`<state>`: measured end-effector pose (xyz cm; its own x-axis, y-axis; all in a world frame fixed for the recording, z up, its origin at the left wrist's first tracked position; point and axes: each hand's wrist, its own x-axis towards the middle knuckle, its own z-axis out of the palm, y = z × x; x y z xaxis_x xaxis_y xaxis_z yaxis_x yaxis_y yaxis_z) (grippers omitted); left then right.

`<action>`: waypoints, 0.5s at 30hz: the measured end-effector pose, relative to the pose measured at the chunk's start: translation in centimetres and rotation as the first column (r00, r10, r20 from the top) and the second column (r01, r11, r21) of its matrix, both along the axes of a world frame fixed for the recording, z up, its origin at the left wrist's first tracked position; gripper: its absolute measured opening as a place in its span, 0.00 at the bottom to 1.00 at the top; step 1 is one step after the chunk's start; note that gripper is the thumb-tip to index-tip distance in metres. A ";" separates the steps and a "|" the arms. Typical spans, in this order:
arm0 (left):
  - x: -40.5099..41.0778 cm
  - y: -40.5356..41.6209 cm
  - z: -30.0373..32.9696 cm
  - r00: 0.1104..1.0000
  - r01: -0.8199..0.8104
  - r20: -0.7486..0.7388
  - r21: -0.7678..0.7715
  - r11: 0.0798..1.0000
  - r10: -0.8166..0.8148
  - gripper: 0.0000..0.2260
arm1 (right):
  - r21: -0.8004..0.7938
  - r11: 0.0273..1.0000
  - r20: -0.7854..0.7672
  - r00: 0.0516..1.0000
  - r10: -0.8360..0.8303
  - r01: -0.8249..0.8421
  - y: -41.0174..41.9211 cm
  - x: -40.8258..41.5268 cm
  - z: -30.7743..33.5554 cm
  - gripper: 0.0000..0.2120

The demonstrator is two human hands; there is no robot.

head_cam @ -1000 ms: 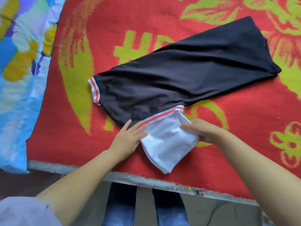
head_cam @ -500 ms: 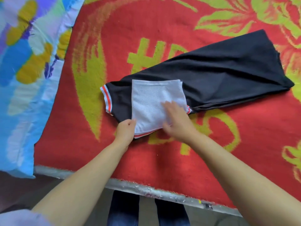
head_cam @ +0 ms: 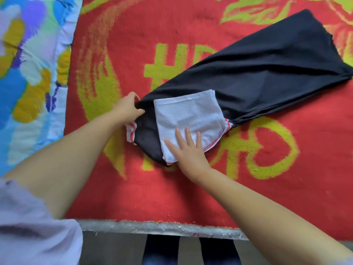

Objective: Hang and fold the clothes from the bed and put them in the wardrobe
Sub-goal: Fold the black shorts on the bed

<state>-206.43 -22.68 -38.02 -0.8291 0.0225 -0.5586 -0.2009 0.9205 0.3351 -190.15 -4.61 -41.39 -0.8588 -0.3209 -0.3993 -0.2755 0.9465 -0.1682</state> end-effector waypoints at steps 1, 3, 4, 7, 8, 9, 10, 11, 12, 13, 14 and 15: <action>-0.4 -0.3 0.5 0.995 -0.052 0.084 0.096 0.994 0.044 0.05 | -0.017 1.000 0.030 1.000 -0.001 0.001 0.1 0.2 0.3 0.33; -0.6 -1.6 2.1 0.961 -0.115 0.270 0.196 0.974 0.059 0.02 | -0.109 0.994 0.091 0.996 0.003 0.007 -0.1 1.4 1.3 0.32; -0.5 -2.3 3.2 0.921 -0.153 0.386 0.229 0.961 0.055 0.04 | -0.176 0.984 0.119 0.993 0.008 0.013 -0.2 2.3 2.1 0.32; 0.4 -3.5 6.6 0.757 -0.303 0.651 0.266 0.915 0.061 0.07 | -0.505 0.846 0.273 0.962 -0.031 0.171 -1.4 6.1 4.5 0.30; 0.8 -3.4 7.4 0.711 -0.362 0.698 0.265 0.894 0.081 0.07 | -0.639 0.700 0.349 0.931 -0.106 0.319 -1.9 7.3 5.3 0.27; 1.0 -2.8 8.1 0.673 -0.431 0.731 0.267 0.862 0.110 0.06 | -0.718 0.516 0.415 0.883 -0.220 0.466 -2.2 8.0 6.2 0.22; 1.1 -1.7 8.6 0.639 -0.516 0.754 0.275 0.811 0.151 0.04 | -0.739 0.324 0.485 0.800 -0.353 0.591 -2.1 8.3 6.9 0.17; 1.0 -0.3 9.0 0.600 -0.613 0.775 0.287 0.736 0.198 0.04 | -0.722 0.133 0.557 0.684 -0.471 0.679 -1.7 8.3 7.3 0.12; 0.5 1.5 9.1 0.564 -0.700 0.791 0.304 0.646 0.239 0.08 | -0.699 -0.038 0.600 0.557 -0.574 0.714 -0.8 7.9 7.4 0.11; -0.1 3.4 9.3 0.530 -0.771 0.804 0.324 0.548 0.269 0.10 | -0.681 -0.188 0.624 0.426 -0.656 0.708 0.3 7.3 7.3 0.13; -0.8 5.6 9.2 0.505 -0.822 0.812 0.349 0.450 0.294 0.11 | -0.672 -0.318 0.641 0.309 -0.703 0.669 1.8 6.5 7.0 0.14; -1.5 7.9 8.9 0.484 -0.858 0.816 0.371 0.357 0.317 0.12 | -0.666 -0.414 0.654 0.218 -0.725 0.621 3.4 5.7 6.6 0.15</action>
<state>-207.90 -14.80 -29.09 -0.3238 0.2364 -0.9161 -0.9448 -0.0300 0.3262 -184.48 -1.17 -34.79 -0.6871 0.5349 -0.4917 0.4014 -0.2846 -0.8706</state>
